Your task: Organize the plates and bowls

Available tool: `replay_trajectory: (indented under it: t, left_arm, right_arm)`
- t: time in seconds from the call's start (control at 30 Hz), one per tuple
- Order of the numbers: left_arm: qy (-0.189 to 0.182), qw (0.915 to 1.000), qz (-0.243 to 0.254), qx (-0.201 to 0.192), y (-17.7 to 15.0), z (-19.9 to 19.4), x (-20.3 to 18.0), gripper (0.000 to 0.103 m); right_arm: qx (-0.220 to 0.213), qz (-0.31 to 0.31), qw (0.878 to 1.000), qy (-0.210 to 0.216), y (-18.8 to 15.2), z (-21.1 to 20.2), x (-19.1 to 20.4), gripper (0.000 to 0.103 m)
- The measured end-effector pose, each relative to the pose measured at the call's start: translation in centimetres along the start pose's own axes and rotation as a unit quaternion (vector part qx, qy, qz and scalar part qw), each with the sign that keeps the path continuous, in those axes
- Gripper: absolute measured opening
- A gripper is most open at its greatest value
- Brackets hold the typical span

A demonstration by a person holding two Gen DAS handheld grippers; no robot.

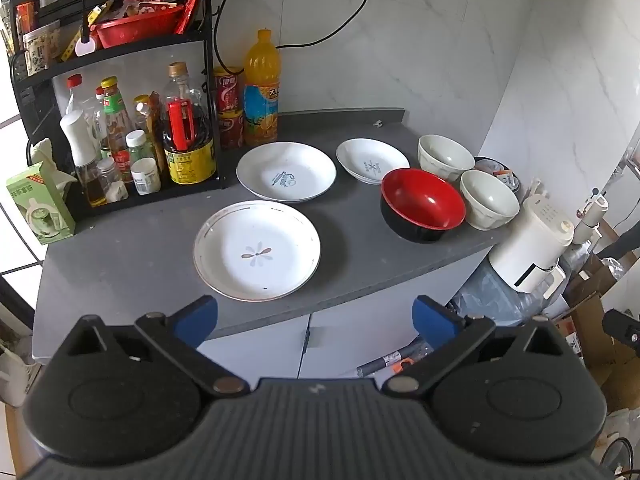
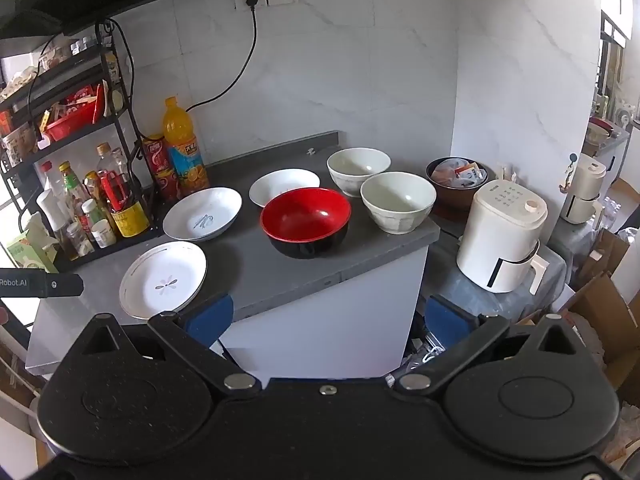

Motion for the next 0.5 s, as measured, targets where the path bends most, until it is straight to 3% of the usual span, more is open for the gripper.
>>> replay_trajectory:
  t: [0.5]
  left_arm:
    - [-0.004, 0.9999, 0.008, -0.009, 0.24, -0.48, -0.72, 0.103]
  right_arm:
    - [-0.002, -0.003, 1.000, 0.001, 0.10, 0.11, 0.04, 0.103]
Point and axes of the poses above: each gripper's, at about its wrist camera, not at the fingertips, and z roughly the way its jaws point, x to its left, y to its top, the point moved 4 cm from there along z, roughly the way its jaws point, and after that the axes turned 12 degrees about x, right-handed, at the moved point
